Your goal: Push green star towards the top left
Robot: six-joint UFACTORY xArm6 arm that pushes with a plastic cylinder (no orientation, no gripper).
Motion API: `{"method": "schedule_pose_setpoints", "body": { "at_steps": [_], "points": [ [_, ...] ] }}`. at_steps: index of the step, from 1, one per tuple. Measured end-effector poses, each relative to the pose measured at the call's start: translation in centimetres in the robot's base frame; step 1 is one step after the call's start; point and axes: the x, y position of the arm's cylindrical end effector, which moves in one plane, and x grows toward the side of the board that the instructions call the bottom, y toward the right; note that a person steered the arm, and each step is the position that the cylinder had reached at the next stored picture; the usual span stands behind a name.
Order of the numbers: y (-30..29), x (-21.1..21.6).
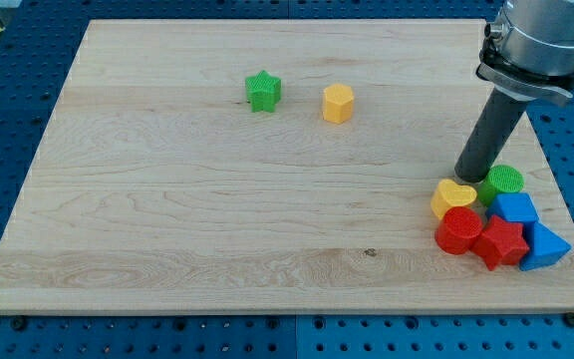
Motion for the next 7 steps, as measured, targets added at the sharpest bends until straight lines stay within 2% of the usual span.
{"method": "schedule_pose_setpoints", "body": {
  "at_steps": [2,4,5,6,7],
  "points": [
    [-4.9,-5.5],
    [-5.2,-5.6],
    [-7.5,-7.7],
    [-13.0,-10.9],
    [-18.8,-11.3]
  ]
}}
